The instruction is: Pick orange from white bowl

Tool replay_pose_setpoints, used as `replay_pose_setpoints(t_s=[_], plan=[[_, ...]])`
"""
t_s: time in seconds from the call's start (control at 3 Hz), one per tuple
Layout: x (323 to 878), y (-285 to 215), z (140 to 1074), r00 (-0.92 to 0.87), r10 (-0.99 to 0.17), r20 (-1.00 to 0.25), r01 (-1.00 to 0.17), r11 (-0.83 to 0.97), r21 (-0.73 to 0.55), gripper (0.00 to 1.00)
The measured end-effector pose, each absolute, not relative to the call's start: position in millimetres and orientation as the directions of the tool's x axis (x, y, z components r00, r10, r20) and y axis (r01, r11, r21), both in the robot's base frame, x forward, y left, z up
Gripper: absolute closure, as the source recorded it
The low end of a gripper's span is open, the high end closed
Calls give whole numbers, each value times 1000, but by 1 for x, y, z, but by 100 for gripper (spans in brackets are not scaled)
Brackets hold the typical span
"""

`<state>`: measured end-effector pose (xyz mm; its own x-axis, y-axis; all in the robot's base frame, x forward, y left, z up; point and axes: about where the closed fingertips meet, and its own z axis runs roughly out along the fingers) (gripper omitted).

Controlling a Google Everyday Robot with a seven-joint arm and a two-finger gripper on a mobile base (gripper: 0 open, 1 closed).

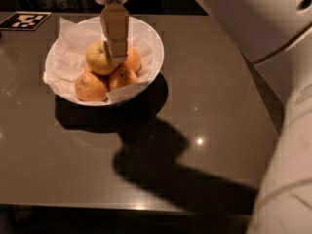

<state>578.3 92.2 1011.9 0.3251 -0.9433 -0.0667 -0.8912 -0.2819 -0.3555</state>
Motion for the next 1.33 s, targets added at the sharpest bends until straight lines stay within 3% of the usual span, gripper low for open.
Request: replay_pose_setpoints(t_s=[0.67,1.33], plan=[[593,133,973,368,-926,-89,-903,-333,-270,23],[597,144,951,375,-921,-108,-911,-344,-225,23]])
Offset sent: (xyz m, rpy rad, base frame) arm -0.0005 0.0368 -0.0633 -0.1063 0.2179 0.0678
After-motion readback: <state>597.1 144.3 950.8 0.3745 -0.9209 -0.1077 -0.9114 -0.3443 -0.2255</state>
